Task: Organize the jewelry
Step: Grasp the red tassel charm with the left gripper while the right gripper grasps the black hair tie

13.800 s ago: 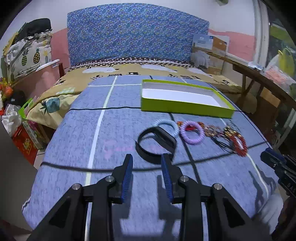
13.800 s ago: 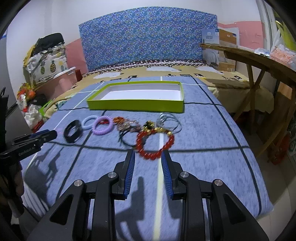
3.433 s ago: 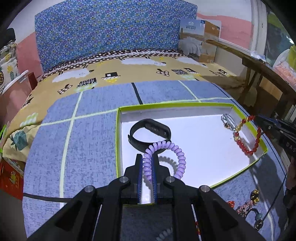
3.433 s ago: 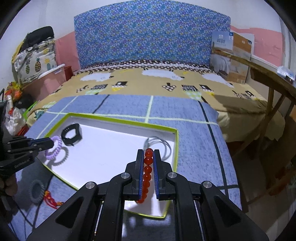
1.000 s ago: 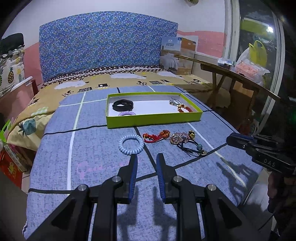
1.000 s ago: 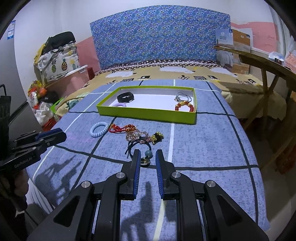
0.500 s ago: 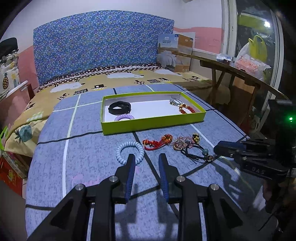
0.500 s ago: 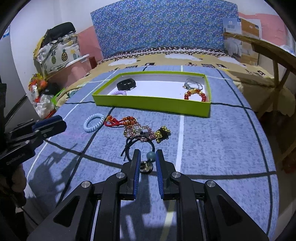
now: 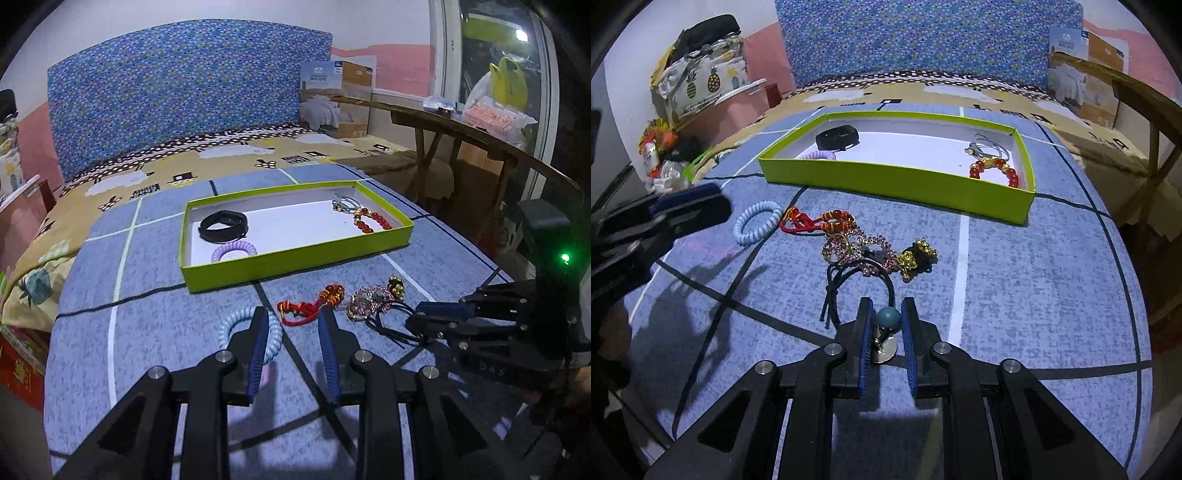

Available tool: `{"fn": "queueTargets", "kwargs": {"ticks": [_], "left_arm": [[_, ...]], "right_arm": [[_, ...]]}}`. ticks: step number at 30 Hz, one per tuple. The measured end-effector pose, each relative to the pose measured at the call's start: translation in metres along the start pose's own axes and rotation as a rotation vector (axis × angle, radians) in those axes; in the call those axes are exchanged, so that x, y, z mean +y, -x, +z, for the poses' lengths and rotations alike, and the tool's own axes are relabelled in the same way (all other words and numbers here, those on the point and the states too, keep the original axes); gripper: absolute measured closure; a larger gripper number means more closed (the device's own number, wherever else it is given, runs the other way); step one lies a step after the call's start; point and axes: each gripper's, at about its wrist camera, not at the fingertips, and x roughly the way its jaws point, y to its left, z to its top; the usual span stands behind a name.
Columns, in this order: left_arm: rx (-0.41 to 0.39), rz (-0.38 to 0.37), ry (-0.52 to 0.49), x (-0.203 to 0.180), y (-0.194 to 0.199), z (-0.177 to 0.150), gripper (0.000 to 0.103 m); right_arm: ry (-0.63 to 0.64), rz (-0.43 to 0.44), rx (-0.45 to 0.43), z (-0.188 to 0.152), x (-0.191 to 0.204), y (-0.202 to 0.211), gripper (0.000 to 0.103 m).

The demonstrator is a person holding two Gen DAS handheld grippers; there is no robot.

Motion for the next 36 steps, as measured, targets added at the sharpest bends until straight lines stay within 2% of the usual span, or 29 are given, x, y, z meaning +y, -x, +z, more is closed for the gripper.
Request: {"fn": "queueTargets", "kwargs": {"ticks": [5, 9, 15, 22, 25, 26, 27, 28, 29, 32, 36], "left_arm": [[0.022, -0.041, -0.040, -0.003, -0.019, 0.008, 0.072], [0.048, -0.073, -0.096, -0.007, -0.036, 0.014, 0.065], [0.105, -0.083, -0.215, -0.017, -0.060, 0.015, 0.065], [0.183, -0.090, -0.278, -0.029, -0.076, 0.010, 0.065], [0.186, -0.076, -0.290, -0.034, -0.077, 0.010, 0.065], [0.188, -0.075, -0.282, -0.034, -0.077, 0.010, 0.065], [0.192, -0.082, -0.271, -0.034, -0.077, 0.010, 0.071], [0.196, -0.097, -0.262, -0.033, -0.077, 0.010, 0.081], [0.198, -0.107, -0.253, -0.035, -0.076, 0.009, 0.083], [0.189, -0.077, -0.269, -0.039, -0.074, 0.008, 0.085], [0.163, -0.075, -0.223, -0.036, -0.064, 0.007, 0.086]], "right_arm": [[-0.009, -0.009, -0.006, -0.006, -0.003, 0.006, 0.090], [-0.032, -0.012, -0.011, -0.009, -0.010, 0.011, 0.090], [-0.065, -0.017, -0.042, -0.009, -0.021, 0.021, 0.090], [-0.083, -0.011, -0.096, -0.002, -0.027, 0.032, 0.090], [-0.090, -0.014, -0.116, -0.001, -0.029, 0.038, 0.090], [-0.094, -0.015, -0.122, -0.001, -0.030, 0.040, 0.090], [-0.099, -0.015, -0.131, -0.001, -0.030, 0.043, 0.090], [-0.100, -0.015, -0.136, 0.000, -0.031, 0.045, 0.090], [-0.102, -0.017, -0.143, 0.000, -0.031, 0.048, 0.090], [-0.105, -0.021, -0.155, 0.000, -0.032, 0.053, 0.090], [-0.114, -0.025, -0.172, -0.002, -0.033, 0.060, 0.090]]}}
